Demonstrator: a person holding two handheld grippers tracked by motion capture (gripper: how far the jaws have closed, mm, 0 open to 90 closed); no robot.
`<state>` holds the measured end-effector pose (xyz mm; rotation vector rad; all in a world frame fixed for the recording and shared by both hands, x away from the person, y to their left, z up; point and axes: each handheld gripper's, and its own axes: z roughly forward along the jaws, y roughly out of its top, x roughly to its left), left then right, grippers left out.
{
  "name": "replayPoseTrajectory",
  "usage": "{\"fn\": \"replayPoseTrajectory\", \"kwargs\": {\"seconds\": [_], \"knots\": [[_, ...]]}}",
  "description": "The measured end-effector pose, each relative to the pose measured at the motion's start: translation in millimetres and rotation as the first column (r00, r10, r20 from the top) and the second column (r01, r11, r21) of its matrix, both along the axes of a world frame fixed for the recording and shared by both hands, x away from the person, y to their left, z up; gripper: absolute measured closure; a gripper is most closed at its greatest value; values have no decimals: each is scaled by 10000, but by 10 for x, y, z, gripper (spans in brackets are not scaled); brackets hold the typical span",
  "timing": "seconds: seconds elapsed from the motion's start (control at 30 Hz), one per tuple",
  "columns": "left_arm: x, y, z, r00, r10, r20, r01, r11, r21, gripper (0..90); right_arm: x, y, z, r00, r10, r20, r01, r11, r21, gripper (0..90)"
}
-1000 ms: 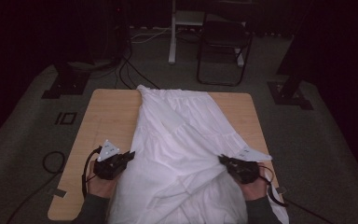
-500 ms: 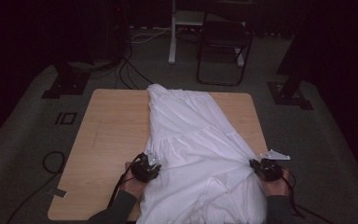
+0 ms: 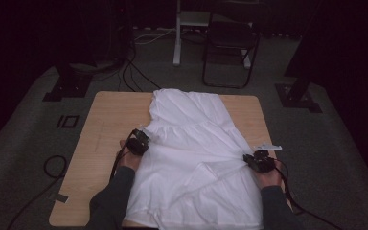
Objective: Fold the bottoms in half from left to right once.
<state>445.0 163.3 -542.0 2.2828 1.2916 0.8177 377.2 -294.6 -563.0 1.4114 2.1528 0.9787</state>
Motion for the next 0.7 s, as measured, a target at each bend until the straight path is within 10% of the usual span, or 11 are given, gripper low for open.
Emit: {"fn": "replayPoseTrajectory", "kwargs": {"seconds": [0.3,0.37,0.53,0.7], "knots": [[284,137,18,9958,915,15,-912,9938,-636,787,374,246,17,9993,-325,193,330,9992,-242,830],[241,166,22,9967,805,100,-794,9935,-812,639,410,248,42,9989,-474,43,476,9981,-392,678],[-115,356,194,9973,507,523,-378,9741,-2231,546,248,328,233,9966,-571,602,593,9976,-353,456],[-601,464,357,9946,34,1037,267,9572,-2880,515,-107,656,498,9859,836,1453,-857,9963,83,379]]}}
